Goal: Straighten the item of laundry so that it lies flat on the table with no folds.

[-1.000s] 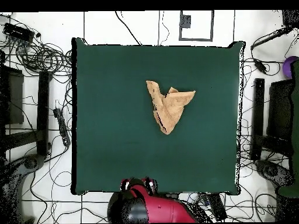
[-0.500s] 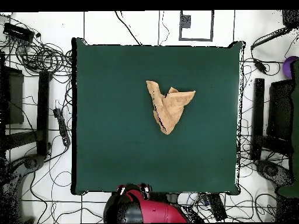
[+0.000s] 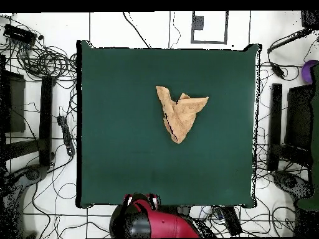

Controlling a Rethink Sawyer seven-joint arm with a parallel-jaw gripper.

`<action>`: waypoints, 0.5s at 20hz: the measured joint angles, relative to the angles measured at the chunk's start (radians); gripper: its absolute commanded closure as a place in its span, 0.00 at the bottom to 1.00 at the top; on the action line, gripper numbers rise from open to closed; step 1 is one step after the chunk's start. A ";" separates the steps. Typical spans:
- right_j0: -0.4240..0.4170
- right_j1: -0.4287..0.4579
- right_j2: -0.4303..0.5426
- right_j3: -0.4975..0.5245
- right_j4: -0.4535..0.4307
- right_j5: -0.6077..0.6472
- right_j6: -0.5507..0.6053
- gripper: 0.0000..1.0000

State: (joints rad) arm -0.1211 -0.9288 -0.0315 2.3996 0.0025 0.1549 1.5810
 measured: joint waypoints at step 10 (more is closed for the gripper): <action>0.032 -0.017 -0.005 -0.075 0.094 0.095 0.000 0.00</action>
State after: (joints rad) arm -0.0890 -0.9462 -0.0369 2.3244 0.0963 0.2502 1.5810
